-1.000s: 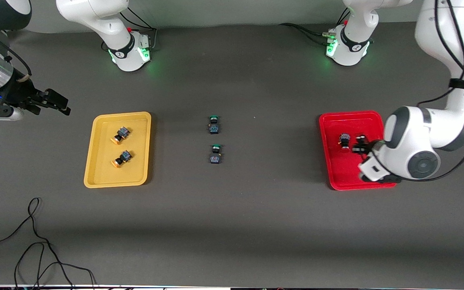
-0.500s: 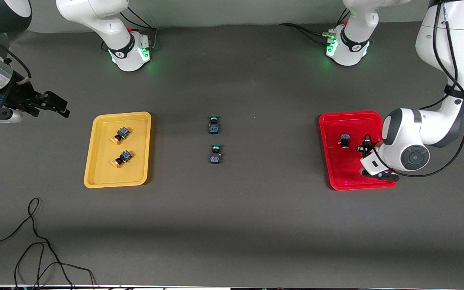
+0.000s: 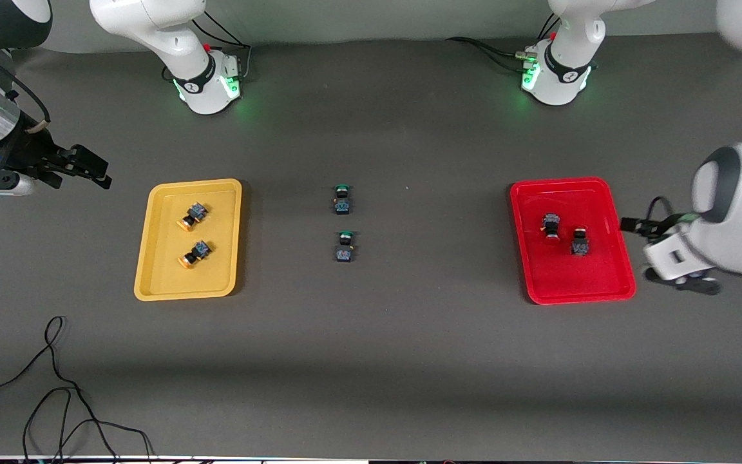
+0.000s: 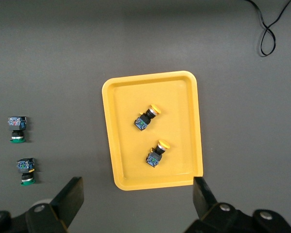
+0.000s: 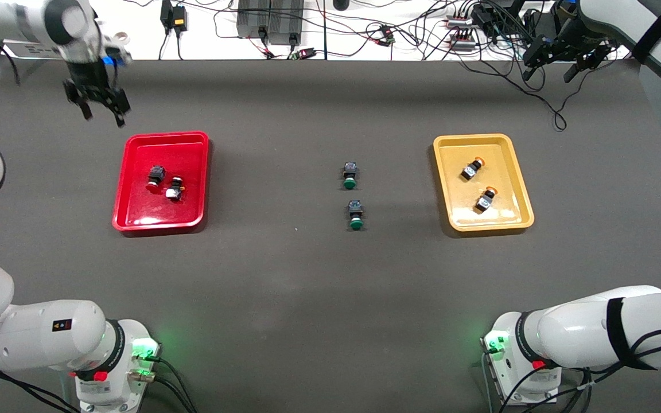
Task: Place red and yellow buttons in trays
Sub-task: 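Carry the second red button into the red tray and open the left gripper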
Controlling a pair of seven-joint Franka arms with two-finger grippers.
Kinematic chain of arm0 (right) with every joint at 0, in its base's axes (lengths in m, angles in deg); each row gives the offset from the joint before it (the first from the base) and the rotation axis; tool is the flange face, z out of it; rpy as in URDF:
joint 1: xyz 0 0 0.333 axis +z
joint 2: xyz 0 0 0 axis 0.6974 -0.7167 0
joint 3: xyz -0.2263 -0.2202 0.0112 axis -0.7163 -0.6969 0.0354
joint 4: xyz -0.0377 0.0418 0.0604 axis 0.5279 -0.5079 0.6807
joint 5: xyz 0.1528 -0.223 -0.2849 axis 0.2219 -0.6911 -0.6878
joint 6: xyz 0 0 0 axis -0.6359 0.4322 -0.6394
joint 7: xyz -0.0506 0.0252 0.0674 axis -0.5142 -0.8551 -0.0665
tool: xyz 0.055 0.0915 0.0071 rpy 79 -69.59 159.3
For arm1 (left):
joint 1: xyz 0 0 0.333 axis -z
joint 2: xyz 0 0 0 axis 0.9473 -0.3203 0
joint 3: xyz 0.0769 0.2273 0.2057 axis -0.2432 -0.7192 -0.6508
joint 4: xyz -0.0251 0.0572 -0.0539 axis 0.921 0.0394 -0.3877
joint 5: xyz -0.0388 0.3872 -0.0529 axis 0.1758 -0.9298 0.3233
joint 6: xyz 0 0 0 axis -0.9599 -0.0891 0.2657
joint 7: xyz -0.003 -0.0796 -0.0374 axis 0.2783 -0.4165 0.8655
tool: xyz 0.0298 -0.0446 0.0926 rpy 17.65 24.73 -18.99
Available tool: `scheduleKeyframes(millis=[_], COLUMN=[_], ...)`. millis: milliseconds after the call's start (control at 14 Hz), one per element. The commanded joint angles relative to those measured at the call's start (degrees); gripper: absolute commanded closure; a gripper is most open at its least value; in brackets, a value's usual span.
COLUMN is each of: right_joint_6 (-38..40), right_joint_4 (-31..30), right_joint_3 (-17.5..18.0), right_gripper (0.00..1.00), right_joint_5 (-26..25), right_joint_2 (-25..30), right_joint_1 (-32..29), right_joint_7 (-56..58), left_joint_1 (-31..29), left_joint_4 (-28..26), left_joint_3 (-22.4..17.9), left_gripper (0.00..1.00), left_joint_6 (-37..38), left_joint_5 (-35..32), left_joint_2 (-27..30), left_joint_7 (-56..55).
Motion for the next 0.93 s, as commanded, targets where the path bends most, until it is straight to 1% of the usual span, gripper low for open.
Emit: scheduleKeyframes(millis=[0, 214, 357, 429, 571, 643, 857], right_joint_6=[0.4, 0.5, 0.6, 0.8, 1.1, 1.1, 1.0], right_joint_4=[1.2, 1.3, 1.2, 1.4, 2.4, 2.4, 2.6], right_joint_3=[0.1, 0.1, 0.3, 0.3, 0.2, 0.2, 0.2], right_gripper=[0.00, 0.00, 0.00, 0.00, 0.00, 0.00, 0.00], right_joint_5=[-0.2, -0.2, -0.2, -0.1, -0.2, -0.2, 0.1], right_joint_2=[-0.9, -0.9, -0.9, -0.7, -0.7, -0.7, -0.9], right_joint_1=[-0.4, -0.5, -0.4, -0.4, -0.4, -0.4, -0.4], right_joint_7=[3.3, 3.5, 3.4, 3.1, 3.4, 3.4, 2.8], left_joint_1=[-0.4, -0.3, 0.4, 1.9, 10.4, 12.2, 12.2], left_joint_4=[1.0, 1.0, 1.2, 1.5, 2.5, 2.5, 2.6], left_joint_3=[0.5, 0.5, 0.3, -1.2, -8.6, -10.6, -10.8], left_gripper=[0.00, 0.00, 0.00, 0.00, 0.00, 0.00, 0.00], left_joint_6=[4.6, 7.3, 6.9, 6.9, 6.9, 6.7, 6.5], left_joint_5=[2.7, 4.6, 5.3, 5.8, 5.8, 5.9, 6.3], left_joint_2=[7.0, 14.0, 16.5, 16.9, 16.9, 16.9, 16.9], left_joint_7=[1.1, 1.0, 0.3, -0.1, -3.3, -3.8, -3.8])
